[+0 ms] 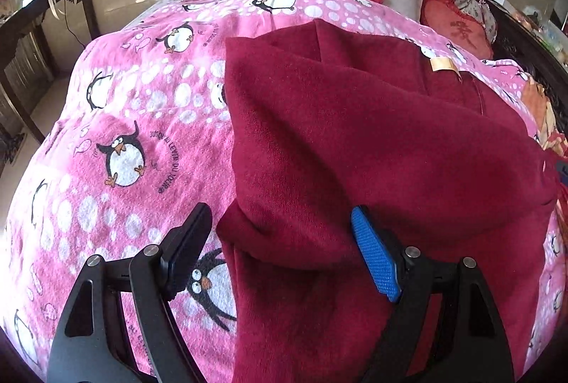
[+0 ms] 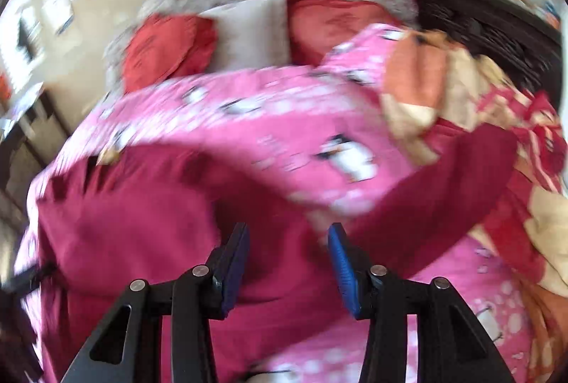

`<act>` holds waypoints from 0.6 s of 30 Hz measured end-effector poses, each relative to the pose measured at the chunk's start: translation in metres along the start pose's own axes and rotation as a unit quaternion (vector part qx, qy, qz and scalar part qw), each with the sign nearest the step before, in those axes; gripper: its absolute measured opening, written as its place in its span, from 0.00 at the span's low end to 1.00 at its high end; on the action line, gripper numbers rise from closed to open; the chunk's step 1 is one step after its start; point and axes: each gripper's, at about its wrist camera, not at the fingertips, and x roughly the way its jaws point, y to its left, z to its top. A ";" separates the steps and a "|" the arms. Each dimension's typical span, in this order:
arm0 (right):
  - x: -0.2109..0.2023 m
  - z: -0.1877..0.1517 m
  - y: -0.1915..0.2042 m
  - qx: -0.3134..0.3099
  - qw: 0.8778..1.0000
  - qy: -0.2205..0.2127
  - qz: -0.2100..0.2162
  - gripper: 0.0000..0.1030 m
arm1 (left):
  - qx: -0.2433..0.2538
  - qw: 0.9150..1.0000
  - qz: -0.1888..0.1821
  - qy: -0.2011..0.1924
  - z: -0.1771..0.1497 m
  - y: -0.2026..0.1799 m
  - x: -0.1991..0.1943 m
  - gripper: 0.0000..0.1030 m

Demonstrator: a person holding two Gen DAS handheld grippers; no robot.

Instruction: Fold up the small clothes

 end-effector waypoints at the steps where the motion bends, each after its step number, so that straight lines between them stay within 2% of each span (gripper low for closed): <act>1: 0.000 0.009 -0.018 0.028 0.999 -0.004 -0.018 0.46 | -0.002 1.000 0.000 -0.002 -0.001 0.001 -0.002 0.79; 3: 0.004 0.026 -0.056 0.081 0.996 -0.020 -0.034 0.46 | -0.007 1.000 -0.004 -0.002 -0.003 0.001 -0.005 0.79; 6: 0.027 0.052 -0.102 0.133 0.989 0.003 -0.067 0.46 | -0.007 1.000 -0.008 0.002 -0.004 -0.002 -0.006 0.79; 10: 0.059 0.075 -0.136 0.170 0.982 0.036 -0.074 0.46 | 0.002 1.000 0.000 0.003 -0.003 -0.009 -0.006 0.79; 13: 0.083 0.079 -0.153 0.187 0.977 0.059 -0.081 0.44 | 0.002 1.000 0.001 0.006 -0.003 -0.010 -0.005 0.79; 14: 0.088 0.078 -0.158 0.192 0.977 0.064 -0.072 0.38 | 0.001 1.000 0.000 0.008 -0.003 -0.009 -0.004 0.79; 15: 0.093 0.076 -0.161 0.193 0.977 0.068 -0.062 0.19 | 0.000 1.000 -0.002 0.010 -0.003 -0.008 -0.004 0.79; 16: 0.095 0.074 -0.163 0.193 0.977 0.072 -0.063 0.09 | -0.001 1.000 -0.003 0.010 -0.003 -0.007 -0.005 0.79; 18: 0.081 0.070 -0.168 0.203 0.977 0.050 -0.038 0.06 | -0.003 1.000 -0.002 0.004 -0.003 -0.003 -0.009 0.79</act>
